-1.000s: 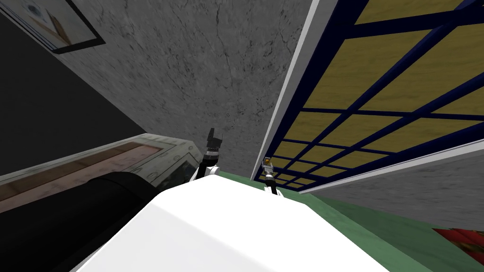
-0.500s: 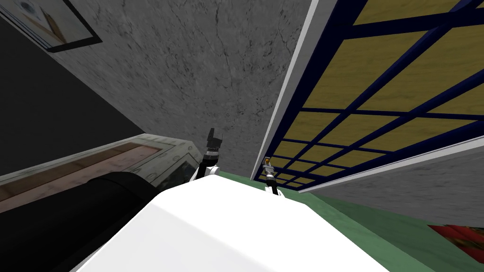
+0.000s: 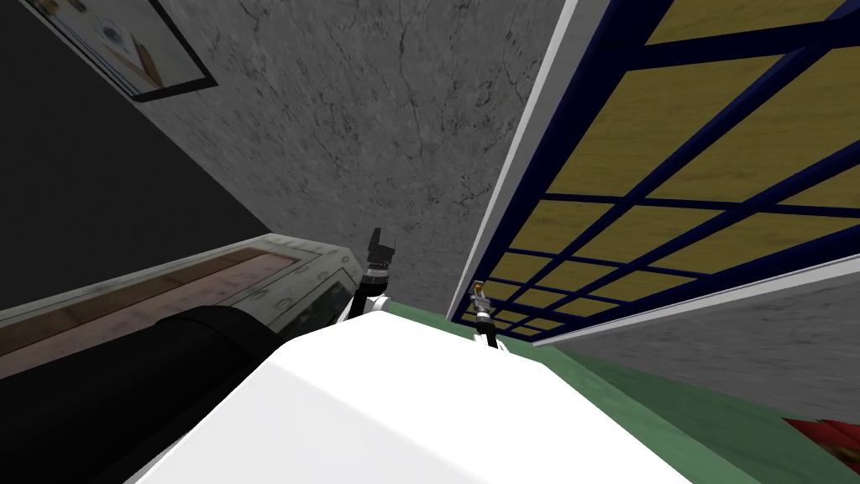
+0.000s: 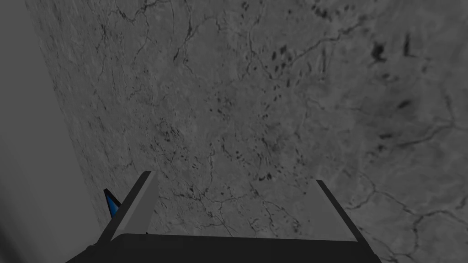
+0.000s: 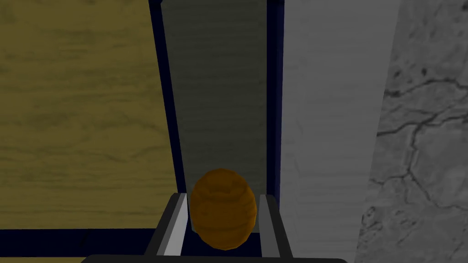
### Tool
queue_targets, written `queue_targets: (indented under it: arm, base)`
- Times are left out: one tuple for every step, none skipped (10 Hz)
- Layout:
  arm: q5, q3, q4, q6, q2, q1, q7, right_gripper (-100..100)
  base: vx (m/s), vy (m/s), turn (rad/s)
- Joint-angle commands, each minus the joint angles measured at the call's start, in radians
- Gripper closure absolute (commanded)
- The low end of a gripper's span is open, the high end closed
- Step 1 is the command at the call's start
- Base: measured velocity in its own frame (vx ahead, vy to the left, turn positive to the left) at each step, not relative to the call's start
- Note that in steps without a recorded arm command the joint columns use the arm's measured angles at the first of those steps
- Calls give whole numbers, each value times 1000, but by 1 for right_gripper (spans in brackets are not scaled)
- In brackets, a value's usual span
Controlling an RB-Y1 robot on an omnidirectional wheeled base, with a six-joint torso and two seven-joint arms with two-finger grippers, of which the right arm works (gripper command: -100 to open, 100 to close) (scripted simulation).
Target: Pull the door open
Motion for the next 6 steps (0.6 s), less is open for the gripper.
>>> queue_targets:
  arm:
    - [-13, 9, -3, 4, -1, 15, -36, 100]
    - [-23, 12, -2, 4, -6, 19, -57, 100]
    - [-33, 16, -1, 5, -11, 22, -78, 100]
    - [-43, 20, -1, 5, -17, 26, -102, 100]
    - [-57, 25, -1, 5, -23, 29, -131, 100]
    - [-40, 19, -13, 6, -53, 37, -100, -100]
  base:
    - [-46, 17, 61]
    - [-37, 11, 60]
    - [-31, 7, 73]
    - [-34, 11, 72]
    - [-44, 14, 87]
    - [-103, 110, 99]
